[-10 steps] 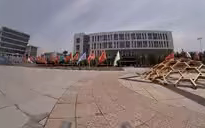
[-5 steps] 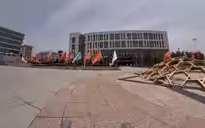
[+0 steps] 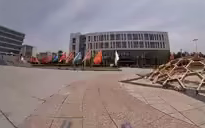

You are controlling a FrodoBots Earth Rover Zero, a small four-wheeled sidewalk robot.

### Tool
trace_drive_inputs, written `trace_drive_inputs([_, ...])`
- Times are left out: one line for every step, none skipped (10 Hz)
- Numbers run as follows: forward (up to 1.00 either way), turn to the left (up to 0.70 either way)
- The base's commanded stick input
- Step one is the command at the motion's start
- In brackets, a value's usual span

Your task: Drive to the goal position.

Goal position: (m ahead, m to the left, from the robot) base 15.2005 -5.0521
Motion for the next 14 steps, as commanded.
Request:
trace_drive_inputs([1.00,-0.20])
trace_drive_inputs([1.00,-0.09])
trace_drive_inputs([1.00,-0.03])
trace_drive_inputs([1.00,-0.12])
trace_drive_inputs([1.00,-0.27])
trace_drive_inputs([1.00,-0.24])
trace_drive_inputs([1.00,-0.07])
trace_drive_inputs([1.00,-0.02])
trace_drive_inputs([1.00,-0.17])
trace_drive_inputs([1.00,-0.24])
trace_drive_inputs([1.00,-0.20])
trace_drive_inputs([1.00,-0.05])
trace_drive_inputs([1.00,0.00])
trace_drive_inputs([1.00,0.00])
